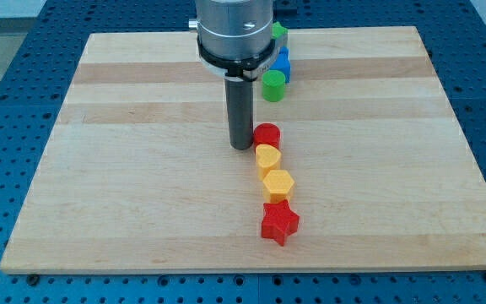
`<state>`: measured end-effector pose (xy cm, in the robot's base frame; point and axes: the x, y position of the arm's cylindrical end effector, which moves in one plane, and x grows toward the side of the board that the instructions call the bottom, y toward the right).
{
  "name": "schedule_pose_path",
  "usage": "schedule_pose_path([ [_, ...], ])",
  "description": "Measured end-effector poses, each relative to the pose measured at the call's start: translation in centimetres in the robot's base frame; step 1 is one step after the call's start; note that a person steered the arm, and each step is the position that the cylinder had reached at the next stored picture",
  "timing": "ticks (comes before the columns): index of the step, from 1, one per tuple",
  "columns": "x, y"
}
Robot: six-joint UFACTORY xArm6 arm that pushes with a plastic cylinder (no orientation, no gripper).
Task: Move your arm to the bottom of the red star
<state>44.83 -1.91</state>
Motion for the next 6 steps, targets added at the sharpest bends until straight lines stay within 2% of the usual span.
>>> schedule_pose_path([
  [2,0.1,-2.6],
  [3,1.8,-4.3],
  [5,10.3,-4.9],
  [6,14.5,-3.2],
])
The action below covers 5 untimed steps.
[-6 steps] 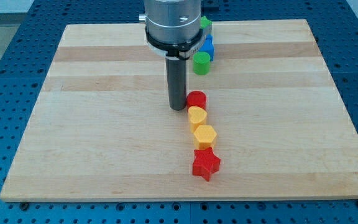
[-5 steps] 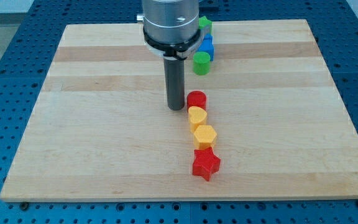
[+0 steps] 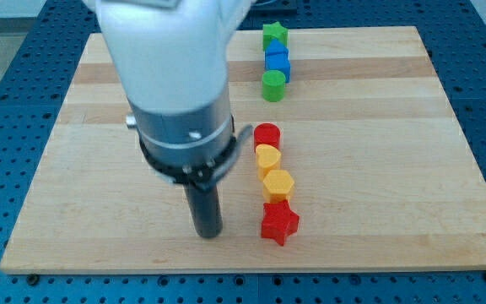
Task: Move your arm to the bottom of the red star
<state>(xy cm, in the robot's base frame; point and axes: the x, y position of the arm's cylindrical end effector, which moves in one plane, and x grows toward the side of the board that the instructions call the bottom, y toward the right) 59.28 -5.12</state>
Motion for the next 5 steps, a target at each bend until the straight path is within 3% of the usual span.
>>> schedule_pose_path([
  [1,2.6,2.4],
  [5,2.6,9.2],
])
